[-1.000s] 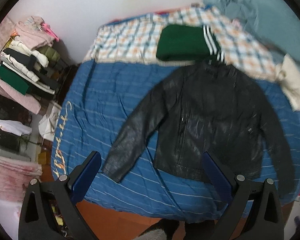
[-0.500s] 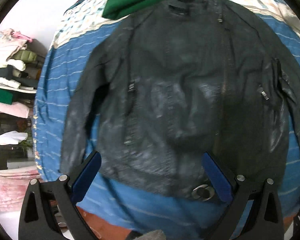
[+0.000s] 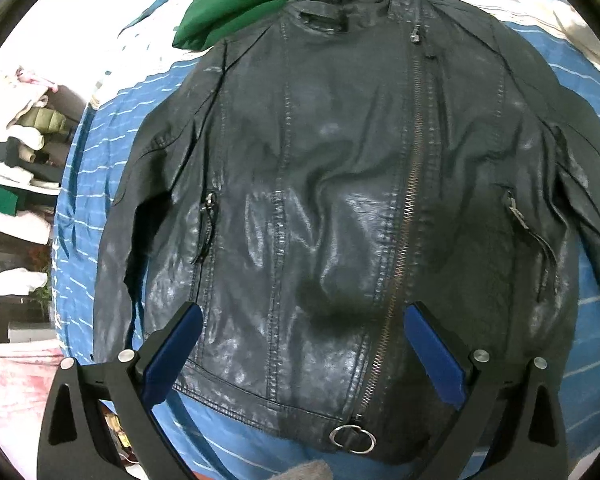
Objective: Fold large clothes
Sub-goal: 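Grasp the jacket sleeve cuff with the right tool while the left tool approaches the jacket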
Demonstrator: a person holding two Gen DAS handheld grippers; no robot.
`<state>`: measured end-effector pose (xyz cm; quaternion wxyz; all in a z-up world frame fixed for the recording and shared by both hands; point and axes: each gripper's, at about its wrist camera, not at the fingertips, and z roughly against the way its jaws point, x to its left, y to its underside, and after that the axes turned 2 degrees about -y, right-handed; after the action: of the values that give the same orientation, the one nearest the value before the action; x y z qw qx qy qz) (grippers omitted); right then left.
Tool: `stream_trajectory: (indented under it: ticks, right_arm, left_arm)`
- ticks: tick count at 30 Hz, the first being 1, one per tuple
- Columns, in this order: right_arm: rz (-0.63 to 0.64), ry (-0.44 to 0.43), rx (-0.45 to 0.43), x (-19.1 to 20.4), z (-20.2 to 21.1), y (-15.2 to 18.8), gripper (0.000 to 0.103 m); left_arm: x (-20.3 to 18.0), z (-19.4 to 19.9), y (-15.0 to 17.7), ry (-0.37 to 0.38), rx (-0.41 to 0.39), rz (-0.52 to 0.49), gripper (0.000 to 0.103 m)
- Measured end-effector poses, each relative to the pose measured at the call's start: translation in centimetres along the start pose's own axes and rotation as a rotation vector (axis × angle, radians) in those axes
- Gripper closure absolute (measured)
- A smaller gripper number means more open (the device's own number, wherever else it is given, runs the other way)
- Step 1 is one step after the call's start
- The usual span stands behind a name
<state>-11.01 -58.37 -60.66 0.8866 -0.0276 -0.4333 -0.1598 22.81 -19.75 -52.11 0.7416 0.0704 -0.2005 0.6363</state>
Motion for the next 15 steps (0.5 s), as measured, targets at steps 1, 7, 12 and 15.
stream_trajectory:
  ticks: [1,7,12,15]
  right_arm:
    - [0.019,0.000,-0.009,0.5,0.8,-0.4,0.093]
    - [0.210,-0.024,-0.043,7.9,4.3,-1.5,0.097]
    - [0.444,-0.038,-0.027,17.1,5.8,1.5,0.097]
    - [0.593,-0.047,-0.004,22.0,5.9,5.1,0.097]
  left_arm:
    - [0.3,-0.1,0.0,-0.001,0.005,0.012,0.000]
    - [3.1,-0.2,0.0,0.013,0.016,0.095,0.000]
    - [7.1,-1.3,0.3,0.023,0.034,0.202,0.000]
    - [10.2,-2.7,0.6,0.014,0.035,0.266,0.000]
